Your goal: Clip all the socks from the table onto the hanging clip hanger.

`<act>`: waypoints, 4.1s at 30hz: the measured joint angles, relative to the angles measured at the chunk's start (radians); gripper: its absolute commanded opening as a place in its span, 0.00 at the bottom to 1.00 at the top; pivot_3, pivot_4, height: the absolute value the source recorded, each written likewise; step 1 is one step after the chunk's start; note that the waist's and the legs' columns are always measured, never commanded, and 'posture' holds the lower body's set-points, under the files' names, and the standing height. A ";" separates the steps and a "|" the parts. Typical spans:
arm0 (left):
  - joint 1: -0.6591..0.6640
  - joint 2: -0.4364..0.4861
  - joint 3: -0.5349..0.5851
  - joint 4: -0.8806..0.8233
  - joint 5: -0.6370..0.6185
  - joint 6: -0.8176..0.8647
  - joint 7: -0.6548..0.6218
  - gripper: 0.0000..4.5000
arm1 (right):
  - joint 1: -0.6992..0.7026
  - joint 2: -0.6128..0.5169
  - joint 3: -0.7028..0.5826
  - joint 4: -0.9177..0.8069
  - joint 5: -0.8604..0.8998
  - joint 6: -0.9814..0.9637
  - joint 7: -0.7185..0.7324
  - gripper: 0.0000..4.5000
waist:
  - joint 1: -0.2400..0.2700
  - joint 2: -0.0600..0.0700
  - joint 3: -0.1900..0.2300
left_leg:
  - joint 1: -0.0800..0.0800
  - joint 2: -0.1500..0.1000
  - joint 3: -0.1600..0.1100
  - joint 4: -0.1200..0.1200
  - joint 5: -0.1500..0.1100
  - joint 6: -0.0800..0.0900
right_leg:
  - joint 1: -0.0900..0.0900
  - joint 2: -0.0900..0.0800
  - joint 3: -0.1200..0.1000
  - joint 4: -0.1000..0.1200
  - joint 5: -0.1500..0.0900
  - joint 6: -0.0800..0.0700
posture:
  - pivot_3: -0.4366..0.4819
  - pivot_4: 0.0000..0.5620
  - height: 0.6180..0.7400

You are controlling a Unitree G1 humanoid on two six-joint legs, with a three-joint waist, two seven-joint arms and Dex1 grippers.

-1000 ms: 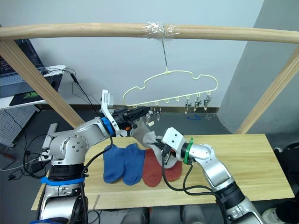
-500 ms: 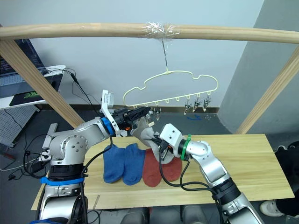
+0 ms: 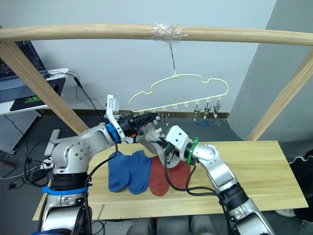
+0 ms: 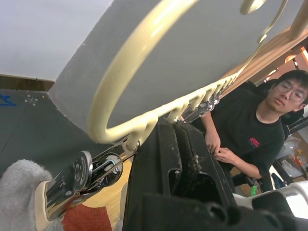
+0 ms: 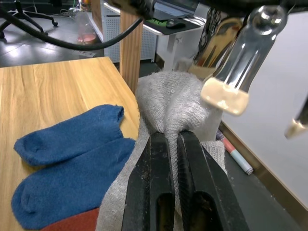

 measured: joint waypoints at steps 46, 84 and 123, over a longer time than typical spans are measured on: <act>0.319 0.097 -0.210 -0.252 0.378 -0.513 -0.056 0.57 | 0.250 -0.383 -0.150 -0.394 0.059 0.193 0.150 0.38 | 0.006 0.000 0.000 | 0.000 0.000 0.001 0.000 0.000 0.000 | 0.000 0.000 0.001 -0.001 -0.002 0.003 | 0.40 0.27 0.97; 0.330 -0.065 -0.271 -0.189 0.609 -0.685 0.135 0.57 | 0.259 -0.356 -0.271 -0.402 0.131 0.126 0.102 0.38 | 0.008 -0.001 -0.062 | 0.002 0.000 0.002 0.001 0.000 0.000 | 0.002 0.000 0.001 -0.001 -0.001 0.002 | 0.43 0.07 0.97; 0.266 -0.344 -0.369 -0.005 0.816 -0.647 0.430 0.57 | 0.328 -0.444 -0.329 -0.500 0.142 0.245 0.060 0.38 | 0.008 -0.001 -0.049 | 0.003 0.000 0.002 0.004 0.000 0.001 | 0.005 0.001 0.002 0.000 -0.002 0.003 | 0.36 0.30 0.97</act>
